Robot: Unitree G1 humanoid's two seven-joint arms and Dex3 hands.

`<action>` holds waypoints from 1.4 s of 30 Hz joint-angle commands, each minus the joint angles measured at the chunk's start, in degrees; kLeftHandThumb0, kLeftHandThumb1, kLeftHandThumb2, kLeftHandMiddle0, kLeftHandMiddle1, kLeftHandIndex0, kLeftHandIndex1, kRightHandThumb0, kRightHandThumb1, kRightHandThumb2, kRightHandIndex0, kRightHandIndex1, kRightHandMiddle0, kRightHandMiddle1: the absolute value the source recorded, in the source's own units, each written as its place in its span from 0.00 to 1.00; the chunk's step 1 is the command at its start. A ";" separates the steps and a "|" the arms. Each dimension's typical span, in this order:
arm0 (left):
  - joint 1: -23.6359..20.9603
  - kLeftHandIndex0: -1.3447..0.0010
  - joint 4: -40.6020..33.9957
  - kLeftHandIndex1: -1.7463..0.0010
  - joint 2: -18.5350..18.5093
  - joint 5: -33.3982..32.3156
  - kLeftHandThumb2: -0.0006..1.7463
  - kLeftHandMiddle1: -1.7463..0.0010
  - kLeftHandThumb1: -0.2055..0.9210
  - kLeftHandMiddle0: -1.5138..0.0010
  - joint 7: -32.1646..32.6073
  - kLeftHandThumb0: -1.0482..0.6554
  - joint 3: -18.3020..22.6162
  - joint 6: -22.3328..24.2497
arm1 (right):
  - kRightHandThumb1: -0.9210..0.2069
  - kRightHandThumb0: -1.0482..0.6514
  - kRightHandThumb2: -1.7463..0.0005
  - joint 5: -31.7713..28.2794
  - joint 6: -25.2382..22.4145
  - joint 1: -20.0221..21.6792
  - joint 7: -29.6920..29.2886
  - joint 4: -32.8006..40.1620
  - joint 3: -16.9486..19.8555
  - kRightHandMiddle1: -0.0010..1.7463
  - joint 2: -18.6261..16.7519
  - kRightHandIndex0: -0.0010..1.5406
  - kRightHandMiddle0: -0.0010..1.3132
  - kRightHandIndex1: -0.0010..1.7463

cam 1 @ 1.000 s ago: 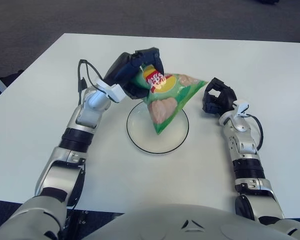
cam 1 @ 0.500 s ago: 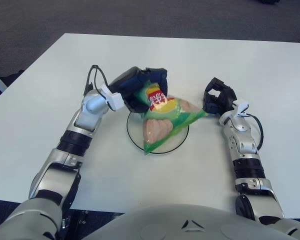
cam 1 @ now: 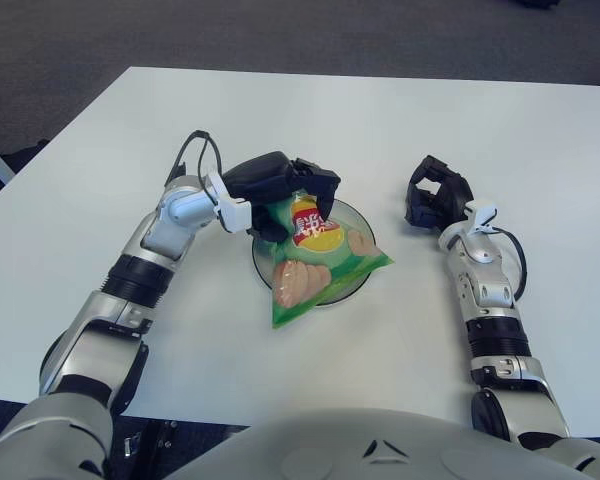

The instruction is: Put the snack into the plate.

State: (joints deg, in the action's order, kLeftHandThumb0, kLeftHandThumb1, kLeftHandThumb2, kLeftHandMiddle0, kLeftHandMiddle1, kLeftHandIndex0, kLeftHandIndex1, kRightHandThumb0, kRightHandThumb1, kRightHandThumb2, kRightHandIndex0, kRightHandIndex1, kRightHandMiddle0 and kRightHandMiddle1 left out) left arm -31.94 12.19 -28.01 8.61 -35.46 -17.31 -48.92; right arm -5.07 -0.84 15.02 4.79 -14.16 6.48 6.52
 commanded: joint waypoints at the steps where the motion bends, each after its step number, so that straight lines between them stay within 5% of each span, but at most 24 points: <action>1: -0.88 0.53 1.74 0.00 -1.03 4.36 0.95 0.05 0.17 0.42 -0.69 0.62 -1.43 -1.64 | 0.55 0.33 0.23 0.33 -3.07 -5.03 0.18 -3.54 -0.04 1.00 0.18 0.79 0.48 1.00; 14: -2.45 0.53 4.63 0.00 -1.99 10.76 0.96 0.03 0.17 0.43 -0.09 0.62 -3.96 -5.13 | 0.55 0.33 0.23 -0.07 -2.62 -5.08 0.00 -3.56 0.19 1.00 -0.20 0.78 0.48 1.00; 17: -2.74 0.49 3.36 0.00 -2.70 13.09 0.91 0.20 0.17 0.36 -0.55 0.62 -4.47 -3.14 | 0.55 0.33 0.23 -0.03 -2.65 -5.00 -0.08 -3.67 0.20 1.00 -0.22 0.78 0.48 1.00; 23: -2.88 0.73 1.02 0.00 -3.34 16.44 0.73 0.06 0.47 0.56 -0.15 0.61 -5.21 -0.31 | 0.56 0.33 0.23 -0.31 -2.83 -4.87 0.13 -3.78 0.29 1.00 -0.25 0.78 0.48 1.00; 29: -2.94 0.86 -0.02 0.04 -3.85 16.73 0.47 0.05 0.79 0.73 -0.28 0.61 -5.88 0.94 | 0.56 0.33 0.23 -0.18 -2.62 -4.80 0.03 -4.00 0.20 1.00 -0.28 0.79 0.48 1.00; 31: -3.30 0.93 -0.05 0.11 -4.13 16.94 0.57 0.14 0.62 0.83 -0.38 0.54 -6.26 0.62 | 0.56 0.33 0.23 -0.03 -2.67 -4.80 -0.08 -3.94 0.11 1.00 -0.30 0.79 0.48 1.00; 33: -3.99 0.97 0.16 0.28 -4.60 17.61 0.59 0.35 0.55 0.93 -0.47 0.40 -6.82 -0.39 | 0.56 0.33 0.23 0.06 -2.70 -4.81 -0.18 -3.87 0.04 1.00 -0.36 0.79 0.48 1.00; 42: -5.69 1.00 2.00 0.78 -6.35 15.69 0.44 0.93 0.64 1.00 -1.52 0.16 -7.87 -2.61 | 0.56 0.33 0.23 0.33 -2.78 -4.88 -0.41 -3.56 -0.24 1.00 -0.44 0.80 0.49 1.00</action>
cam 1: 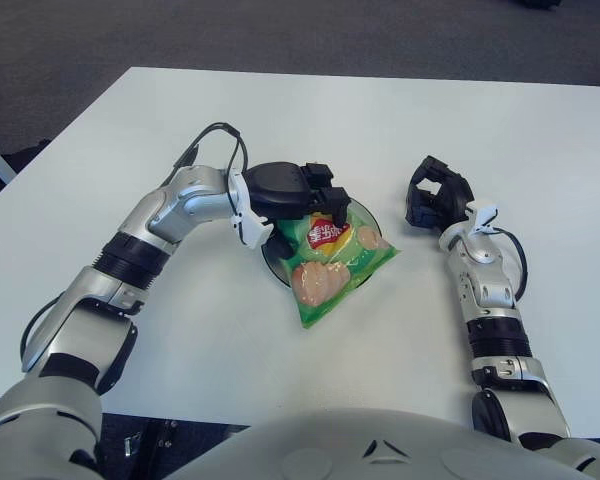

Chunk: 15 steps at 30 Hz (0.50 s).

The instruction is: Put the snack into the plate.

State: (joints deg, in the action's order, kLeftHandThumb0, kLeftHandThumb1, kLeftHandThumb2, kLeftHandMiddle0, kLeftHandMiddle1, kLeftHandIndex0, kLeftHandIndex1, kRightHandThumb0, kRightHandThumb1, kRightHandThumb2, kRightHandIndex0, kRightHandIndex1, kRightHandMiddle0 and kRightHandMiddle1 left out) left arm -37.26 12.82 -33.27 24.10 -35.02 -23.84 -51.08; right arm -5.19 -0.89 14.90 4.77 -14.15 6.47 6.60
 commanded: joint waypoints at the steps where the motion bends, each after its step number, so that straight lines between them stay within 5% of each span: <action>1: -0.88 1.00 1.45 0.80 -1.39 -0.75 0.43 0.94 0.65 1.00 -2.48 0.15 -1.22 -0.47 | 0.56 0.33 0.22 0.49 -2.76 -4.75 -0.51 -3.51 -0.23 1.00 -0.57 0.80 0.49 1.00; 5: -1.37 1.00 1.96 0.95 -1.42 -2.67 0.30 0.99 0.80 1.00 -3.10 0.05 -0.97 -1.00 | 0.57 0.32 0.22 0.56 -3.46 -4.78 -1.01 -3.13 -0.23 1.00 -0.67 0.82 0.49 1.00; 9: -0.85 1.00 3.11 0.99 -0.51 -6.06 0.19 1.00 0.90 1.00 -3.21 0.01 -0.72 -1.55 | 0.59 0.32 0.20 0.35 -5.16 -4.74 -1.66 -2.57 -0.13 1.00 -0.81 0.83 0.51 1.00; 15: 0.81 1.00 2.54 1.00 0.40 -17.11 0.13 1.00 0.93 1.00 -8.56 0.02 -0.80 4.73 | 0.58 0.32 0.21 0.21 -6.32 -4.70 -2.41 -2.07 -0.15 1.00 -0.95 0.81 0.50 1.00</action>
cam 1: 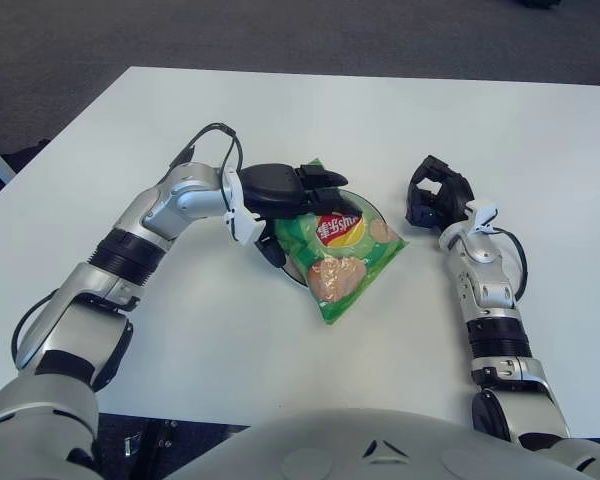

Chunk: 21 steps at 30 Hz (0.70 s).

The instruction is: Put the snack into the plate.

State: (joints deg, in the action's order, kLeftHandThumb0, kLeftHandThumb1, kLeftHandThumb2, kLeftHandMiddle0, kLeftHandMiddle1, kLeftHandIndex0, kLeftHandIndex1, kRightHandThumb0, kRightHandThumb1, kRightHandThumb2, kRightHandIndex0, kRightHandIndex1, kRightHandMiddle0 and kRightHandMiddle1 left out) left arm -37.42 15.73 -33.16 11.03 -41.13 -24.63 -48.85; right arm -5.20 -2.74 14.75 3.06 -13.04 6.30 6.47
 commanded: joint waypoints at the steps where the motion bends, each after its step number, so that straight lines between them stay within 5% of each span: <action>1: 1.27 1.00 -0.47 1.00 0.53 -5.68 0.12 1.00 0.93 1.00 -3.12 0.02 0.15 3.34 | 0.58 0.32 0.21 0.16 -4.61 -4.49 -0.68 -3.23 0.01 1.00 -0.80 0.80 0.50 1.00; 16: 1.35 1.00 0.67 1.00 1.47 -15.65 0.11 1.00 0.94 1.00 -10.03 0.00 3.41 4.32 | 0.53 0.33 0.25 0.07 -2.53 -4.21 1.19 -4.82 -0.17 1.00 -0.07 0.77 0.47 1.00; 21: 1.30 1.00 -0.32 1.00 1.29 -20.96 0.10 1.00 0.93 1.00 -14.08 0.01 4.63 8.36 | 0.54 0.33 0.24 0.19 -1.44 -4.15 1.66 -5.31 -0.08 1.00 -0.10 0.78 0.47 1.00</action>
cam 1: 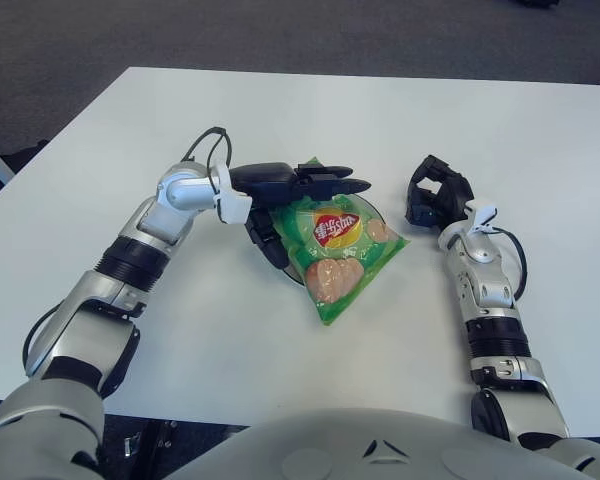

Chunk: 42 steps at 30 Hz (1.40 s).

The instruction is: Put the snack into the plate.

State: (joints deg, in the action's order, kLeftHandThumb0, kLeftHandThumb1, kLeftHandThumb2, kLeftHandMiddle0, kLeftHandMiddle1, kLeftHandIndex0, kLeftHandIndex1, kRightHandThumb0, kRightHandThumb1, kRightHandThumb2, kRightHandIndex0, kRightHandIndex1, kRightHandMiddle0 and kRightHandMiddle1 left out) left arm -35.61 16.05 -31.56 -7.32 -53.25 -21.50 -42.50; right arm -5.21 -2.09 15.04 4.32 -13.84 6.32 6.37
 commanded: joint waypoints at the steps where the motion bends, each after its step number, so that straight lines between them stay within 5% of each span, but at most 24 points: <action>1: -0.39 1.00 -1.50 1.00 -0.67 -3.32 0.10 1.00 0.93 1.00 -2.17 0.02 2.24 2.77 | 0.54 0.33 0.24 0.31 -2.02 -4.44 0.36 -4.51 -0.13 1.00 -0.01 0.78 0.47 1.00; 26: 1.33 0.98 -6.88 0.99 -5.22 -2.81 0.11 1.00 0.88 1.00 -2.23 0.06 12.56 10.47 | 0.55 0.33 0.23 0.57 -0.70 -3.76 0.73 -6.15 -0.36 1.00 0.22 0.80 0.48 1.00; 38: -3.32 1.00 3.15 0.84 -2.48 -15.27 0.36 1.00 0.66 1.00 -13.93 0.13 15.14 20.35 | 0.55 0.33 0.23 0.63 -0.56 -3.64 0.72 -6.69 -0.39 1.00 0.47 0.80 0.48 1.00; 42: 2.03 1.00 12.68 0.77 -1.69 -11.29 0.34 0.98 0.80 0.97 -6.40 0.08 21.10 12.12 | 0.55 0.33 0.23 0.47 -0.70 -3.60 0.84 -6.72 -0.36 1.00 0.49 0.79 0.48 1.00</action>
State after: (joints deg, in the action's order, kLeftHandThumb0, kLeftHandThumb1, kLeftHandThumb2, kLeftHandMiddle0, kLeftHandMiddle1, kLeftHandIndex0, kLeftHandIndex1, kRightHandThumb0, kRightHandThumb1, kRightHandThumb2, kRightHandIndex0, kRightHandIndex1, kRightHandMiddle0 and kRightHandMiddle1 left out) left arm -36.44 23.34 -33.47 -20.07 -62.76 -3.88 -27.45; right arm -5.16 -0.06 16.45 5.32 -16.62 5.96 7.17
